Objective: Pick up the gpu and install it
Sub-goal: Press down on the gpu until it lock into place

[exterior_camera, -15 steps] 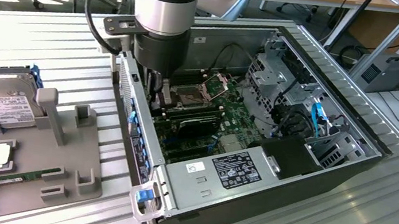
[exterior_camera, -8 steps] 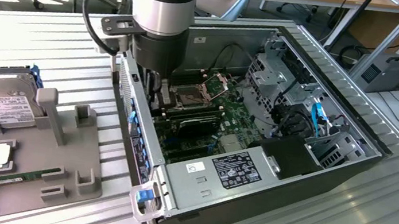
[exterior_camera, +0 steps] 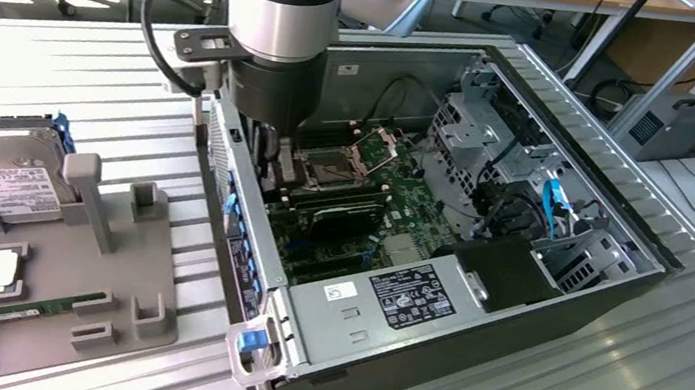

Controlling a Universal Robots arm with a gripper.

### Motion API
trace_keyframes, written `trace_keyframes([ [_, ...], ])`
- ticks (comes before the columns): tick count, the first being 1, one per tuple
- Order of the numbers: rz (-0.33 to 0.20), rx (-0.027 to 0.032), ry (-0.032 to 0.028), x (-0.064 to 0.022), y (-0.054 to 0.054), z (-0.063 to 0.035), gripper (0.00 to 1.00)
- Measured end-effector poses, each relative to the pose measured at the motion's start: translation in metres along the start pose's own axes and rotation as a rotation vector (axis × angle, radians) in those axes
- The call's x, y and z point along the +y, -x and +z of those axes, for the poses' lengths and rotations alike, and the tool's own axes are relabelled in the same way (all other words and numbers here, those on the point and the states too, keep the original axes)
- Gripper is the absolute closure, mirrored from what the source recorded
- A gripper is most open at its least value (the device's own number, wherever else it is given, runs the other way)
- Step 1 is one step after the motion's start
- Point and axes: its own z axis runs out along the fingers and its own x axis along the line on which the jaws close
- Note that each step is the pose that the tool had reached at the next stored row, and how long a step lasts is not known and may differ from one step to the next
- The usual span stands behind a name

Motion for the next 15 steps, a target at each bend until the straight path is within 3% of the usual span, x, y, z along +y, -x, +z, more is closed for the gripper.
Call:
trace_keyframes([
  [9, 0.0, 0.0003, 0.0003, 0.0006, 0.0, 0.001, 0.89],
  [15, 0.0, 0.0016, 0.0002, -0.0039, 0.0002, 0.0036, 0.89],
])
